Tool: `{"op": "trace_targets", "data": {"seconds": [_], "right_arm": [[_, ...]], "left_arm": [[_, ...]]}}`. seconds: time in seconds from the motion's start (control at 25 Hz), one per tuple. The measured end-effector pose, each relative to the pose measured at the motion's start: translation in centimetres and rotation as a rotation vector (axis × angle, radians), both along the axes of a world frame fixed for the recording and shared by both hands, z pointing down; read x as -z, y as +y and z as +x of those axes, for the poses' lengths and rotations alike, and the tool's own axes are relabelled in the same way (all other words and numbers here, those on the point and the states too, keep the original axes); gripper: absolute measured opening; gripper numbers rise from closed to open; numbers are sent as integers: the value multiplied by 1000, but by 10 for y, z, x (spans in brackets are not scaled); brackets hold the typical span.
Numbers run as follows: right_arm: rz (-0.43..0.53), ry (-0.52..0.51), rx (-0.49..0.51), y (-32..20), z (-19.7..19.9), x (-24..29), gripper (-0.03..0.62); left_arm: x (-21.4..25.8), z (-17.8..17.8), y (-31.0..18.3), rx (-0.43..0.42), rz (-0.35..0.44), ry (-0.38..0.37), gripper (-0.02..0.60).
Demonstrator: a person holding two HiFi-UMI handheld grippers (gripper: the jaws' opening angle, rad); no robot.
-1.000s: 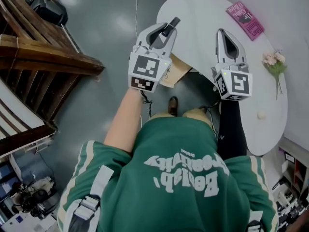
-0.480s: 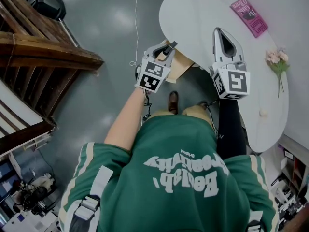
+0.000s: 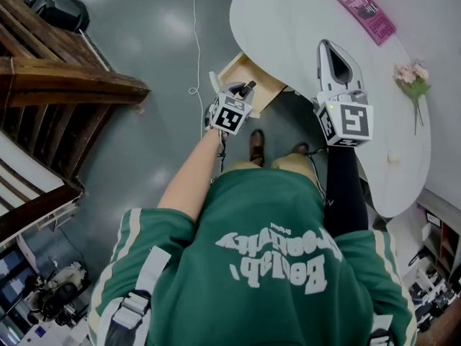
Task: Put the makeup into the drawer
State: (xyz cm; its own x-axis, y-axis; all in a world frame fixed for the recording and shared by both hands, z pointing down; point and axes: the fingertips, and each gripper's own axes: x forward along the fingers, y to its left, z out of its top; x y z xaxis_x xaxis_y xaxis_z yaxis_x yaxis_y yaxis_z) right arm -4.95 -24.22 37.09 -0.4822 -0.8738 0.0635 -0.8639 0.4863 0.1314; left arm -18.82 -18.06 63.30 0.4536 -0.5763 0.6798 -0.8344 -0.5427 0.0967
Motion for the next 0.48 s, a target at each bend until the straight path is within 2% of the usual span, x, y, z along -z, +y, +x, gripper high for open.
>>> {"op": "trace_targets", "data": {"seconds": [0.16,0.48], "right_arm": [[-12,9,-6,3,3,-5,9],[-28,21,-26,8,13,-10,9]], "left_arm": [[-38,3,16,-3,-101,-32,110],[-58,13,27,-20,-147,-30,110]]}}
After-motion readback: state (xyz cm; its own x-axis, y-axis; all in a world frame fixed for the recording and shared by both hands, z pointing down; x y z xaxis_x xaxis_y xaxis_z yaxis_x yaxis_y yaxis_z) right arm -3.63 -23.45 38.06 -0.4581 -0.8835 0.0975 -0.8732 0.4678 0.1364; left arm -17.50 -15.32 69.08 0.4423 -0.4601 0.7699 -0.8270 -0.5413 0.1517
